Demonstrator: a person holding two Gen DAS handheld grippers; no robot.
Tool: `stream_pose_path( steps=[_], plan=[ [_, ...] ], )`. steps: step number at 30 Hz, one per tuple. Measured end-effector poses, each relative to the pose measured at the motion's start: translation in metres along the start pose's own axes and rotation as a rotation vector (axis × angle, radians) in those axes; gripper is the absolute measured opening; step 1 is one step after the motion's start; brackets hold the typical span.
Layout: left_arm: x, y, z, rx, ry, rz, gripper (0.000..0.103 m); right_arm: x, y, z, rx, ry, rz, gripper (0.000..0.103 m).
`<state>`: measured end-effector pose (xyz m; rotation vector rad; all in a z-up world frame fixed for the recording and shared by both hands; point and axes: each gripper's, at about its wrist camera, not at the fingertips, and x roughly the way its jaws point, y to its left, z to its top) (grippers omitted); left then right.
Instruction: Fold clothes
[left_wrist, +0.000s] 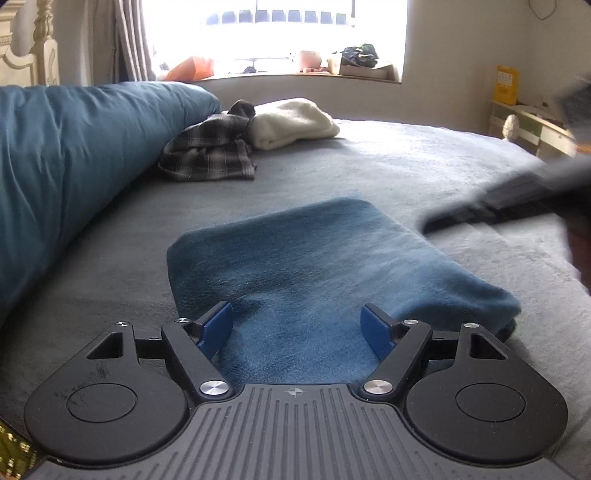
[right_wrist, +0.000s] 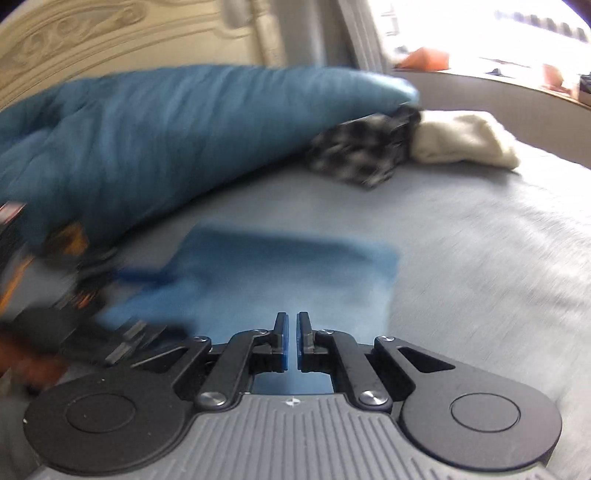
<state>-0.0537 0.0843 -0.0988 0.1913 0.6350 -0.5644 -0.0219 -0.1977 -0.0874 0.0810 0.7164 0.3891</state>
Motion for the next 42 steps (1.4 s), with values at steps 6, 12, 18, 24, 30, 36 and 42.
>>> stream_pose_path(
  steps=[6, 12, 18, 24, 30, 36, 42],
  plan=[
    [0.004, -0.005, -0.010, 0.057, 0.006, -0.015, 0.080, 0.080, -0.033, 0.026, 0.093, 0.053, -0.053, 0.003],
    [0.005, -0.002, -0.014, 0.061, 0.006, -0.034, 0.082, 0.053, -0.059, 0.013, 0.238, 0.048, -0.052, 0.000],
    [0.000, -0.003, -0.014, 0.056, -0.012, -0.014, 0.083, 0.004, -0.081, -0.004, 0.382, 0.016, -0.045, 0.014],
    [-0.012, -0.007, 0.003, 0.031, -0.042, -0.024, 0.083, -0.063, -0.089, -0.054, 0.482, 0.059, -0.031, 0.014],
    [-0.010, -0.048, 0.019, 0.189, -0.035, -0.146, 0.083, -0.081, -0.064, -0.082, 0.409, 0.093, 0.052, 0.038],
    [0.011, -0.104, 0.005, 0.414, -0.003, -0.170, 0.080, -0.054, -0.042, -0.080, 0.283, 0.127, 0.111, 0.033],
    [0.017, -0.095, 0.005, 0.333, 0.020, -0.120, 0.071, -0.064, -0.023, -0.080, 0.187, 0.072, 0.134, 0.013]
  ],
)
